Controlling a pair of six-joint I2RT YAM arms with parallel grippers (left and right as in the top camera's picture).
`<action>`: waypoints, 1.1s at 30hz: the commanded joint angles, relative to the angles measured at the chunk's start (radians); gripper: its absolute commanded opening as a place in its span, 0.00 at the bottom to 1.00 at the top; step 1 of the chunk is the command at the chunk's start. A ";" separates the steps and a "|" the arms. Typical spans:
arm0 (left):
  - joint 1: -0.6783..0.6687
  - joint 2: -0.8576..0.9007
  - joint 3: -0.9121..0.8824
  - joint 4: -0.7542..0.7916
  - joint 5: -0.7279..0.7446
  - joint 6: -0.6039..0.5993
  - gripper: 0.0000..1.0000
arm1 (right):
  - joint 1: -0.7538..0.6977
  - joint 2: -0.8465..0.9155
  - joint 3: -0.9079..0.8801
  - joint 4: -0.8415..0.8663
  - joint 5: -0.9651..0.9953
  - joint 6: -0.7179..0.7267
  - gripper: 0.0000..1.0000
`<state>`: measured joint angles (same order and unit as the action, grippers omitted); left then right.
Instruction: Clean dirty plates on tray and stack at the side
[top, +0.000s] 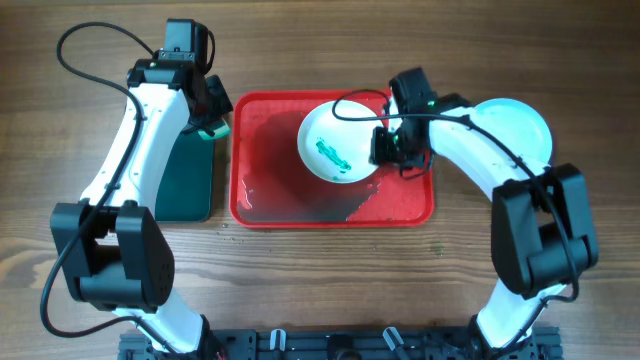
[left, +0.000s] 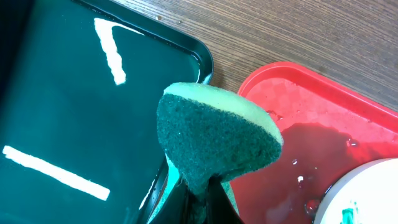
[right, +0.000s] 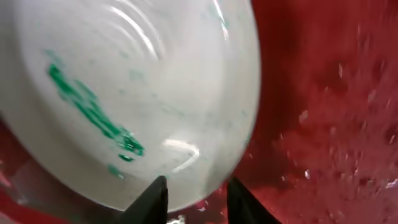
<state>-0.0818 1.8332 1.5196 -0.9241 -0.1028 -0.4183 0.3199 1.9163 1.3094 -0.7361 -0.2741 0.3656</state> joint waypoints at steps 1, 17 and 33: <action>0.001 0.001 -0.003 0.003 0.009 -0.016 0.04 | -0.003 -0.035 0.071 0.095 0.071 -0.168 0.39; 0.001 0.002 -0.003 0.007 0.009 -0.016 0.04 | -0.006 0.335 0.386 0.006 0.162 -0.352 0.15; -0.124 0.033 -0.090 0.156 0.055 0.066 0.04 | 0.124 0.335 0.281 -0.098 0.020 0.069 0.04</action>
<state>-0.1516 1.8366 1.4628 -0.8291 -0.1024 -0.4210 0.4019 2.2200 1.6428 -0.8341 -0.2367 0.4339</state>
